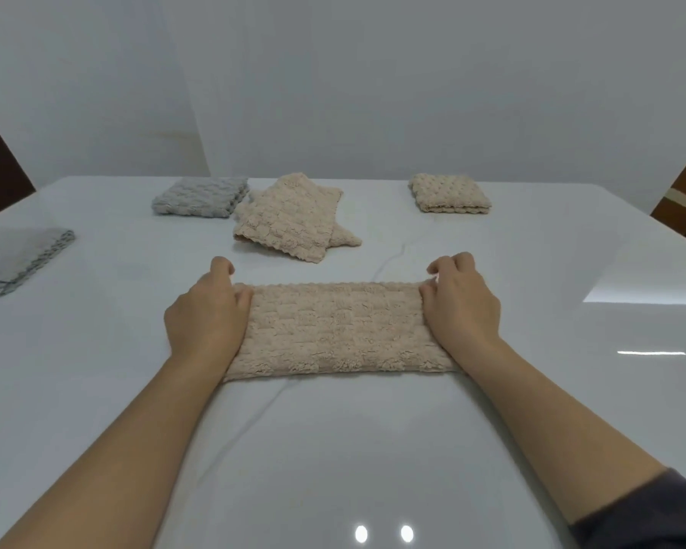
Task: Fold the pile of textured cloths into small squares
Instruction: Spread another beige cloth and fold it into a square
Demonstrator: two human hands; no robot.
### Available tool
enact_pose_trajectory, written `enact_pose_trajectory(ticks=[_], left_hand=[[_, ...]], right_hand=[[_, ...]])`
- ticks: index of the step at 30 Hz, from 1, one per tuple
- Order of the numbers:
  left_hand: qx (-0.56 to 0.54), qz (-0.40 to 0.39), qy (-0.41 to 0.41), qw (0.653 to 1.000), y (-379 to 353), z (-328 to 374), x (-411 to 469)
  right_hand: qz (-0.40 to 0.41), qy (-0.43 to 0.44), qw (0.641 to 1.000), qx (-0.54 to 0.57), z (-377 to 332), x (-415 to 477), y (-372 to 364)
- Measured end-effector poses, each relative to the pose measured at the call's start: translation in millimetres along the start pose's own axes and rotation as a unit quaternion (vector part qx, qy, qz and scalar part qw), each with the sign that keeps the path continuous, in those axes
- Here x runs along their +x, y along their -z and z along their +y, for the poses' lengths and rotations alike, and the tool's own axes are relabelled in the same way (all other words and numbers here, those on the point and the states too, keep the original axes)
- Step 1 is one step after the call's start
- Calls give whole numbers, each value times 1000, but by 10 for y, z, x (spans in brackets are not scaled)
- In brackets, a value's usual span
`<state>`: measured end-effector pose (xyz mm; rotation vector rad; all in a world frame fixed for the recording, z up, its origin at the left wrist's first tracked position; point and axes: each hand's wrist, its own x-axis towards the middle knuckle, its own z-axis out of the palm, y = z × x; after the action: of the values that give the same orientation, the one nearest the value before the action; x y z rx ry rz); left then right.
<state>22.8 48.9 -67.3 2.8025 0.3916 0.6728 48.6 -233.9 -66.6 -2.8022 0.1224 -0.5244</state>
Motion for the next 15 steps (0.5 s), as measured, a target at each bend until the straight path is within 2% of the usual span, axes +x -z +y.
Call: enact_pose_trajectory(ticks=[3,5,7,10,12,15], left_hand=[[0,35,-60,998,30,29,16],[6,66,-117,991,102,154,-15],[-19,17,-163,986,166,361,-131],[-8,-138,-215,967,54,521,-305],[17,-222,-213,951,-64,483,-334],[23,-251,-186,950,-111,421,-302]], right_hand=[[24,69,997,-4,-80,-44,117],[-24,132,991,20,-245,-136,193],[-111,183,977,24,-398,-274,161],[-217,197,956,-18,-451,-384,5],[-242,186,952,-36,-424,-366,-67],[-242,179,953,-43,-421,-358,-100]])
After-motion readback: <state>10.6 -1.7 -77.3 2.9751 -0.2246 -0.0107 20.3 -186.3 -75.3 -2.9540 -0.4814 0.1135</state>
